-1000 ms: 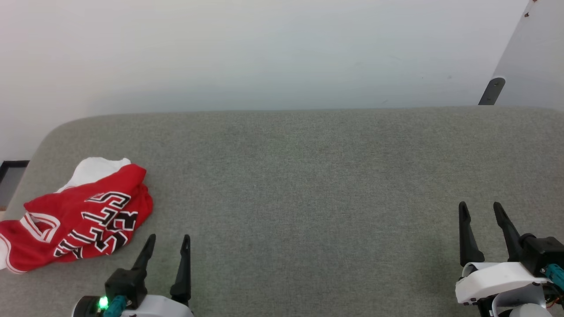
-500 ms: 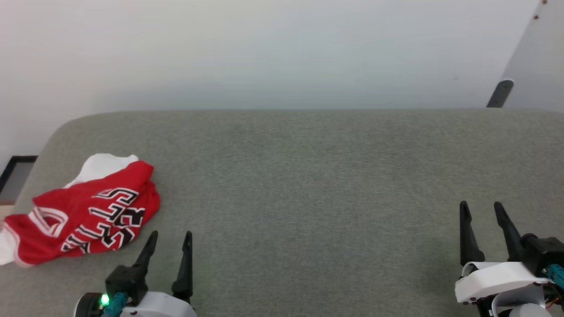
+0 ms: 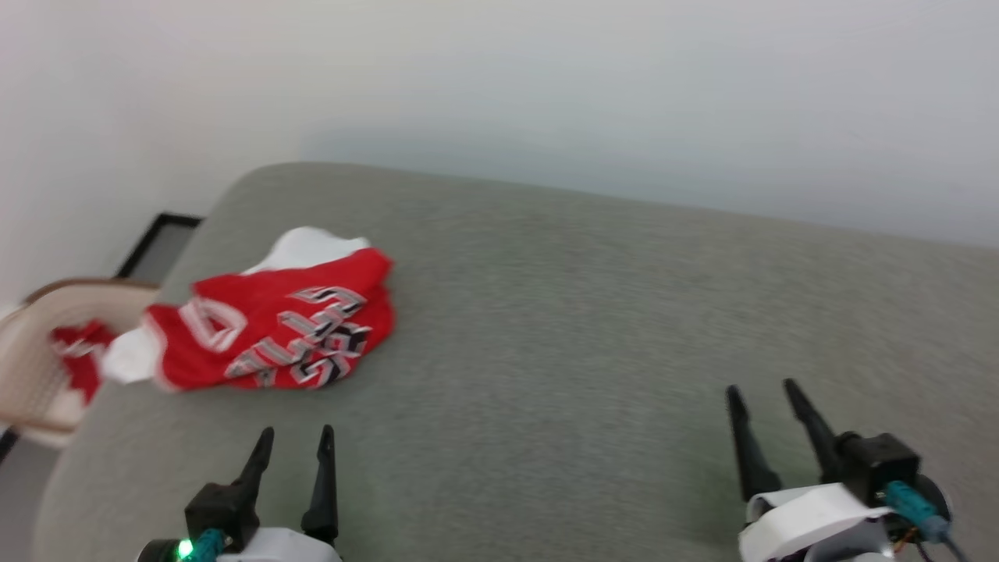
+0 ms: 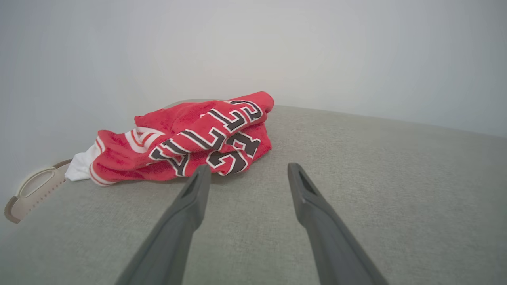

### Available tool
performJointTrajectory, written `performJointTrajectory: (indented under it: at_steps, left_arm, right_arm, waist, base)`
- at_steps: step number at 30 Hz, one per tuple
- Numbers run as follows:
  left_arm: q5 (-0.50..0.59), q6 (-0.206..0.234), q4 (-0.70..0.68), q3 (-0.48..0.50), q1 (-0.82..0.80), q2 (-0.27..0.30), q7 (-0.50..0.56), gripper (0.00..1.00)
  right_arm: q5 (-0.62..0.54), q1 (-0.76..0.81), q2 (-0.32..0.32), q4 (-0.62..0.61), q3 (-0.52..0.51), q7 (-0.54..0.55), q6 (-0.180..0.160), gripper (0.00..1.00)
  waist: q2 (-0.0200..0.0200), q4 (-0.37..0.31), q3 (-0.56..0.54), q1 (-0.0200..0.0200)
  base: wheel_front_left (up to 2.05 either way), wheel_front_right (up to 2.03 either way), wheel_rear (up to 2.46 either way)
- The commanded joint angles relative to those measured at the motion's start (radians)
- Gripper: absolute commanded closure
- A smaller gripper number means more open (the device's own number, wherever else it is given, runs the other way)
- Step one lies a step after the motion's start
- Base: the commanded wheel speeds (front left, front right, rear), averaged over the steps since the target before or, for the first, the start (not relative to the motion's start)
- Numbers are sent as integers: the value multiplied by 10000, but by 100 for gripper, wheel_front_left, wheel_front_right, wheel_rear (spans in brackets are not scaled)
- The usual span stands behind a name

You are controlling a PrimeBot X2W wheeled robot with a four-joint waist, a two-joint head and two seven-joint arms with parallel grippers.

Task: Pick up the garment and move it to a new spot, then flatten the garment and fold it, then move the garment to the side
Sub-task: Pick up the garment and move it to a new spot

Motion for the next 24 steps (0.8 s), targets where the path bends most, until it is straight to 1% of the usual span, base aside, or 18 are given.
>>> performJointTrajectory:
  at_steps: [1, 5, 7, 12, 13, 16, 19, 24]
  left_arm:
    - [82, 83, 51, 18, 114, -15, -2, 0]
    - [77, 111, 162, 4, 188, -52, -2, 0]
    - [-43, 245, -2, 237, 320, -39, -2, 0]
    - [-402, 680, -592, 778, 734, -104, -2, 0]
    - [-402, 680, -592, 778, 734, -104, -2, 0]
    - [-648, 957, -929, 1011, 1023, -111, 0, 0]
    - [-973, 1193, -1191, 887, 1268, -119, -2, 0]
    - [-1217, 1538, -1451, 524, 1549, -102, -2, 0]
  right_arm:
    - [47, -11, 24, 69, 245, -12, 1, 0]
    - [221, -92, 24, 203, 625, -12, 1, 0]
    - [296, -376, 34, 280, 1088, -12, 1, 0]
    - [440, -1181, 12, 860, 2205, -12, -1, 0]
    - [440, -1181, 12, 860, 2205, -12, -1, 0]
    - [656, -1733, 9, 1194, 2837, -12, -1, 0]
    - [867, -2036, 5, 1456, 3210, -12, -1, 0]
    - [1065, -2185, -31, 1518, 3345, -12, 1, 0]
  waist:
    - [0, 1564, -174, 0]
    - [0, 2618, -293, 0]
    - [0, 2803, -155, 0]
    - [0, 3078, 142, 0]
    - [0, 3078, 142, 0]
    - [0, 3181, 289, 0]
    - [0, 3204, 329, 0]
    - [0, 3182, 280, 0]
  base:
    - [0, 0, 0]
    - [0, 0, 0]
    - [0, 0, 0]
    - [0, 0, 0]
    - [0, 0, 0]
    - [0, 0, 0]
    - [0, 0, 0]
    - [0, 0, 0]
